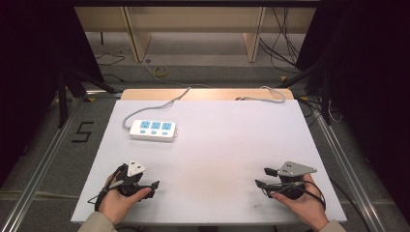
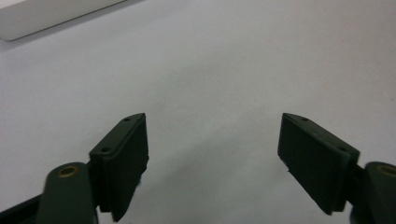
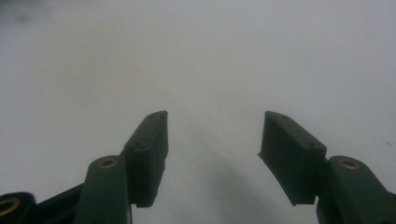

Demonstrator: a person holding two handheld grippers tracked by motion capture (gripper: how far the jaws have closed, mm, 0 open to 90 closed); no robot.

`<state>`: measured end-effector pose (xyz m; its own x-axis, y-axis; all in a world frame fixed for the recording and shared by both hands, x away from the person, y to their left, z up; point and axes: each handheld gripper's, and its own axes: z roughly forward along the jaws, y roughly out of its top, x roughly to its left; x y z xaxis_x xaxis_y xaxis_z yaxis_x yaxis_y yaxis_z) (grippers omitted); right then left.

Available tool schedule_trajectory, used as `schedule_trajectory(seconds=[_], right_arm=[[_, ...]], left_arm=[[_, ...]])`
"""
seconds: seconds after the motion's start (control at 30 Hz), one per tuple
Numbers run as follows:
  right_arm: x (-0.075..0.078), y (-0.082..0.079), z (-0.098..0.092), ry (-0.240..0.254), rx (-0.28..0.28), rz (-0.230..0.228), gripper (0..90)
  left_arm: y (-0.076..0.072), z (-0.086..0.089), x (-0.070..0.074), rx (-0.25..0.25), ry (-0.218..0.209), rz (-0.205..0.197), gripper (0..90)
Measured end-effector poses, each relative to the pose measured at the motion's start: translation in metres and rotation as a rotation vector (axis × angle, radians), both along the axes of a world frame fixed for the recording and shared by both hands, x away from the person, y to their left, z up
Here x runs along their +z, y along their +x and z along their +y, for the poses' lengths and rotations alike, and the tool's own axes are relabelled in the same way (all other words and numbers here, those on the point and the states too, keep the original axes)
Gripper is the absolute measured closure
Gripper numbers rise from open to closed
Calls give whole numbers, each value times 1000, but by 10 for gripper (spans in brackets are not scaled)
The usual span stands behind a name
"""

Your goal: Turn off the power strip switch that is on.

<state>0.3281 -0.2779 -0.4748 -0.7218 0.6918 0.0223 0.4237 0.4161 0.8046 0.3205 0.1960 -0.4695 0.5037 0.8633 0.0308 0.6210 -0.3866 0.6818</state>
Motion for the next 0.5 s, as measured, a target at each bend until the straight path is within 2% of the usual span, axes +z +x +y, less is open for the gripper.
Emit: schedule_trajectory(seconds=[0.1,0.3,0.33,0.43,0.5], right_arm=[[0,0,1,-1,1,0,422],[0,0,1,1,0,-3,422],[0,0,1,2,0,-3,422],[0,0,1,3,0,-2,422],[0,0,1,4,-2,-2,422]], left_arm=[[-1,1,1,9,4,-5,358],[-2,5,5,6,20,-23,682],[-2,5,7,3,36,-21,732],[-2,4,8,6,49,-21,883],[-2,4,9,3,62,-10,895]])
